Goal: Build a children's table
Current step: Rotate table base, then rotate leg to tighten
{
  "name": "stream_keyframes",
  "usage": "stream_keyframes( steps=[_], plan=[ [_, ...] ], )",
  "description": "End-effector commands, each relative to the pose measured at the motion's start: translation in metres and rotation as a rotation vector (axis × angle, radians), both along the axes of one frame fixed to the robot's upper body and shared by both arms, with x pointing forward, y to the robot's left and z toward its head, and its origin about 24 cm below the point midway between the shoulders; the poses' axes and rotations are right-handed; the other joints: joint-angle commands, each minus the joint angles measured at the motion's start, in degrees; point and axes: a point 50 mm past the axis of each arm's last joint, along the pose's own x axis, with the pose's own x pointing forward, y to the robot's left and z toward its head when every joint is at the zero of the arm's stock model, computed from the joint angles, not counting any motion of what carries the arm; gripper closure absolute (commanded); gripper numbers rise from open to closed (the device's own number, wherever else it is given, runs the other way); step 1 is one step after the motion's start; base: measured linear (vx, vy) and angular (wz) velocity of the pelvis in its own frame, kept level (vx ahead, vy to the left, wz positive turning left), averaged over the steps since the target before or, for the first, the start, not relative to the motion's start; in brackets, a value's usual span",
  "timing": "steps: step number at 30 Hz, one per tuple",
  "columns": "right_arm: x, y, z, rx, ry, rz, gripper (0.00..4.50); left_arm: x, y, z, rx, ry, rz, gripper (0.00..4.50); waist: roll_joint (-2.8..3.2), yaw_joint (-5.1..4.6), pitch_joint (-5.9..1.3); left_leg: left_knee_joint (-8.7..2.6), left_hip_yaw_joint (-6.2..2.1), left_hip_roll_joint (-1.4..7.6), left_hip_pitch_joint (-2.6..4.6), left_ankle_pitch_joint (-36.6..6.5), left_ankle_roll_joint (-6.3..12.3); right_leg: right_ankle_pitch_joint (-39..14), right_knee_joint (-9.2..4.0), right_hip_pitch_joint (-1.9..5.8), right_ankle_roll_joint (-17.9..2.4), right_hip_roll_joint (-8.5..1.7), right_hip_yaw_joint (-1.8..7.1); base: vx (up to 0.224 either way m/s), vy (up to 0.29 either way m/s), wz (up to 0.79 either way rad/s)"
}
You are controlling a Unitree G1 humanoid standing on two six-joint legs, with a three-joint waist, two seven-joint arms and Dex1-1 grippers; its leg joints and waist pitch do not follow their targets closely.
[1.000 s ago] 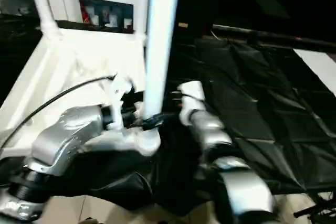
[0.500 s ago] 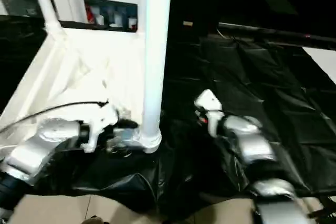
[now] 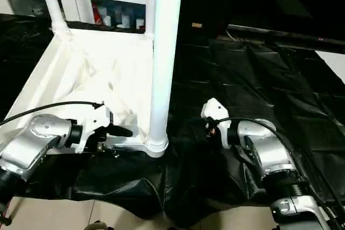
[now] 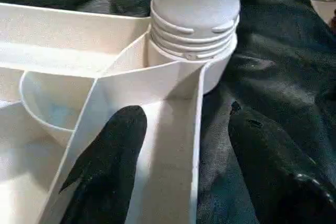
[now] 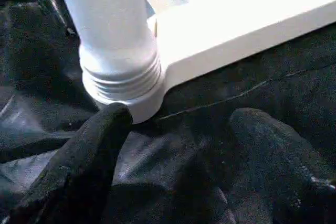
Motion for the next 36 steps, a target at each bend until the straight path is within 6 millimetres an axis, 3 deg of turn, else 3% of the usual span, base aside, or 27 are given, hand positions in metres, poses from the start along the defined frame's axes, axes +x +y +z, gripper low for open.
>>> stream_keyframes(
  steps=[1, 6, 21, 27, 30, 33, 35, 36],
  plan=[
    [-0.003, -0.004, 0.001, -0.014, 0.005, 0.001, 0.79, 0.004, -0.001, 0.001, 0.015, -0.008, -0.01, 1.89, 1.0, 0.28, -3.69, -4.22, -0.69, 1.49, 0.37, -16.91, 0.54, -29.85, -6.11, 2.88, -3.0, -4.19, 3.27, 0.0, 0.0, 0.0],
    [-0.01, -0.005, -0.001, -0.019, 0.025, 0.004, 0.79, 0.006, -0.003, -0.002, 0.023, 0.008, -0.031, 2.3, 1.23, 0.58, -3.69, -4.18, -0.71, 1.44, 0.56, -17.53, 0.54, -31.12, -6.46, 2.79, -2.15, -4.17, 3.13, 0.0, 0.0, 0.0],
    [-0.014, -0.005, -0.001, -0.03, 0.028, 0.0, 0.79, 0.01, 0.001, -0.008, 0.078, 0.016, -0.051, 3.54, 1.1, 0.39, -3.59, -3.72, -0.88, 1.04, 0.75, -19.17, 0.42, -37.25, -7.65, 2.63, 0.87, -4.36, 2.17, 0.0, 0.0, 0.0],
    [-0.013, -0.004, 0.0, -0.032, 0.023, 0.003, 0.79, 0.01, 0.003, -0.01, 0.108, 0.021, -0.06, 4.07, 1.59, 0.1, -3.59, -4.16, -1.27, 1.54, 0.85, -20.65, 0.35, -34.87, -7.79, 3.0, -0.34, -4.62, 1.65, 0.0, 0.0, 0.0],
    [-0.012, -0.003, 0.001, -0.027, 0.021, 0.002, 0.79, 0.011, 0.004, -0.01, 0.11, 0.022, -0.06, 4.45, 1.49, -0.11, -3.57, -3.96, -1.28, 1.4, 1.03, -21.52, 0.15, -36.25, -8.17, 3.07, 0.2, -4.88, 1.0, 0.0, 0.0, 0.0],
    [-0.004, -0.004, 0.006, 0.047, 0.007, -0.079, 0.62, 0.008, 0.004, -0.007, 0.089, 0.048, -0.047, 4.49, 1.86, -0.2, -3.53, -3.95, -1.47, 1.52, 1.36, -22.17, 0.04, -37.0, -8.48, 2.95, 0.41, -5.07, 0.61, 0.0, 0.0, 0.0],
    [0.0, -0.003, 0.011, 0.098, -0.016, -0.111, 0.43, 0.008, 0.0, -0.005, 0.051, 0.071, -0.012, 4.5, 2.02, -0.58, -3.71, -4.38, -1.92, 2.01, 0.75, -22.71, -0.66, -34.83, -7.92, 3.68, -0.35, -5.23, 0.5, 0.0, 0.0, 0.0],
    [0.0, -0.002, 0.012, 0.108, -0.018, -0.105, 0.35, 0.008, -0.002, -0.004, 0.042, 0.074, 0.006, 4.5, 2.12, -0.61, -3.76, -4.56, -2.08, 2.22, 0.79, -23.04, -0.7, -33.25, -7.78, 3.85, -0.95, -5.25, 0.46, 0.0, 0.0, 0.0]
  ],
)
